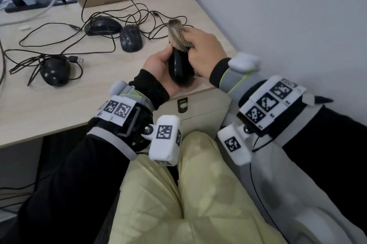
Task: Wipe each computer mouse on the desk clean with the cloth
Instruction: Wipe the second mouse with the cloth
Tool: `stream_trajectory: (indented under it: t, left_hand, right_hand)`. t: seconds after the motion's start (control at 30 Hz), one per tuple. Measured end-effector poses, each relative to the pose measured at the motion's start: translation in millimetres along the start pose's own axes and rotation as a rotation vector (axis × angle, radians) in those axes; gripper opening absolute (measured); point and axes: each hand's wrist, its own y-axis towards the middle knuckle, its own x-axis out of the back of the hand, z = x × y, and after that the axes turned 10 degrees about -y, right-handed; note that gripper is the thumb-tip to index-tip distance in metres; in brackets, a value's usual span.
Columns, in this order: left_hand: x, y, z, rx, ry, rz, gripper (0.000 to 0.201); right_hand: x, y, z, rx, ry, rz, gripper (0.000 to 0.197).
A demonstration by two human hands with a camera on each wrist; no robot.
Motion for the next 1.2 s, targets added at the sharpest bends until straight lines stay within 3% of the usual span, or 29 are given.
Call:
stream_trajectory:
  t: [0.1, 0.23, 0.4, 0.5, 0.67, 0.8, 0.87, 1.0, 1.2]
  left_hand:
    - [-4.2, -1.9, 1.0, -0.010, -0.004, -0.037, 0.039]
    - [-10.3, -0.8, -4.7, -0.090, -0.136, -0.056, 0.043]
    - [-9.9, 3.7, -23.3, -0.183, -0.230, -0.135, 0.048]
    - [-7.5, 4.6, -31.5, -0.246, -0.275, -0.181, 0.038]
    - [1.6, 6.9, -32.3, -0.200, -0.153, -0.206, 0.032]
    - [-0.6, 3.6, -22.0, -0.103, -0.011, -0.121, 0.049]
    - [-0.4, 6.9, -17.4, -0.097, 0.022, -0.152, 0.060]
    - [7.3, 15.1, -12.6, -0.117, 0.039, -0.235, 0.038]
    - [9.7, 15.0, -5.9, -0.116, 0.129, -0.164, 0.017]
  right_hand:
    - [1.8, 6.7, -8.7, -0.066, 0.049, 0.048, 0.059]
    - [-7.7, -5.5, -3.9, 0.067, 0.101, 0.007, 0.062]
    - [-10.8, -30.2, -5.6, 0.236, 0.094, -0.046, 0.036]
    - [-9.4, -33.9, -6.1, 0.228, 0.072, -0.039, 0.043]
    - [-6.6, -42.0, 0.7, 0.146, 0.161, -0.272, 0.050]
    - [-14.6, -48.7, 2.9, 0.152, -0.004, -0.126, 0.052]
    - [-16.6, -49.8, 0.5, 0.109, -0.052, -0.059, 0.050]
    - [-15.3, -47.2, -4.6, 0.049, -0.101, -0.011, 0.045]
    - [-4.1, -12.0, -4.7, -0.038, -0.094, -0.002, 0.046]
